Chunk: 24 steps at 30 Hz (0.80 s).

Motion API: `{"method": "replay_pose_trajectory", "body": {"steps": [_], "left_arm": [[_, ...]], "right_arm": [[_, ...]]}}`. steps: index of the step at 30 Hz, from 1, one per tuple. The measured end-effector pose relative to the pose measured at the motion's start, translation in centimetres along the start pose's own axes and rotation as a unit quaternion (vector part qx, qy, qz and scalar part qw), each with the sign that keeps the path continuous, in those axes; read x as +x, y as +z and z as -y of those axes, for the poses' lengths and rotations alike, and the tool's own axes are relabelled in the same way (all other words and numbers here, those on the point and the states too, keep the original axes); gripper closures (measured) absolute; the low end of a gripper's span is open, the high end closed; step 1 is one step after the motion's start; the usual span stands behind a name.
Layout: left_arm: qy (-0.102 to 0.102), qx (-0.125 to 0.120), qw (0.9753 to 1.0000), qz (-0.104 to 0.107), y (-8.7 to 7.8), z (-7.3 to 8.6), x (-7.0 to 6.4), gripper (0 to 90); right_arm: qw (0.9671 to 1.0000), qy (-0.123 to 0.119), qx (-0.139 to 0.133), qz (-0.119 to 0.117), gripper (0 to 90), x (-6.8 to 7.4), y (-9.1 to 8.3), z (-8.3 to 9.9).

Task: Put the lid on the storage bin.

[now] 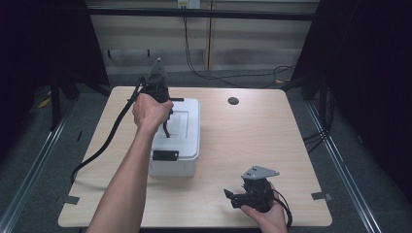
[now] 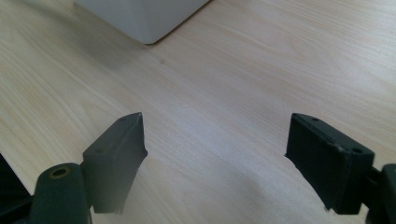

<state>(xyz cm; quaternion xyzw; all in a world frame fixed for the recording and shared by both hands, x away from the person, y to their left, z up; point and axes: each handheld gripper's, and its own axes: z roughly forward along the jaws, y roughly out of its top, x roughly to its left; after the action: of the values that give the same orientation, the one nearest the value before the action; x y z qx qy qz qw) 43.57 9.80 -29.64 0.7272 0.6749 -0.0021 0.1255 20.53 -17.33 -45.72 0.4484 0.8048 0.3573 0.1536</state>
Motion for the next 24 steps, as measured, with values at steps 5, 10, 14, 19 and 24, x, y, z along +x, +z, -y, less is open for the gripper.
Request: {"method": "replay_pose_trajectory", "body": {"steps": [5, 10, 14, 19, 24], "left_arm": [[0.004, 0.007, 1.0, 0.001, 0.02, -0.17, 0.02, 84.6], [0.013, 0.002, 0.9999, 0.0, 0.12, -0.23, -0.08, 84.4], [0.026, 0.008, 0.9996, 0.0, 0.11, -0.36, 0.05, 83.5], [0.035, 0.002, 0.9994, 0.001, 0.35, -0.31, 0.15, 79.1], [0.046, -0.004, 0.9989, 0.006, -0.32, -0.4, 0.58, 69.8]], "right_arm": [[1.0, 0.0, 0.001, 0.0, 19.0, -0.01, 0.04, -0.01], [1.0, -0.003, -0.001, 0.0, 19.1, -0.04, 0.01, 0.02], [1.0, 0.0, -0.001, 0.0, 19.1, -0.03, -0.01, 0.01], [1.0, 0.001, -0.001, 0.001, 19.1, -0.03, 0.01, 0.0], [1.0, 0.001, -0.001, 0.0, 19.1, -0.01, 0.0, 0.0]]}}
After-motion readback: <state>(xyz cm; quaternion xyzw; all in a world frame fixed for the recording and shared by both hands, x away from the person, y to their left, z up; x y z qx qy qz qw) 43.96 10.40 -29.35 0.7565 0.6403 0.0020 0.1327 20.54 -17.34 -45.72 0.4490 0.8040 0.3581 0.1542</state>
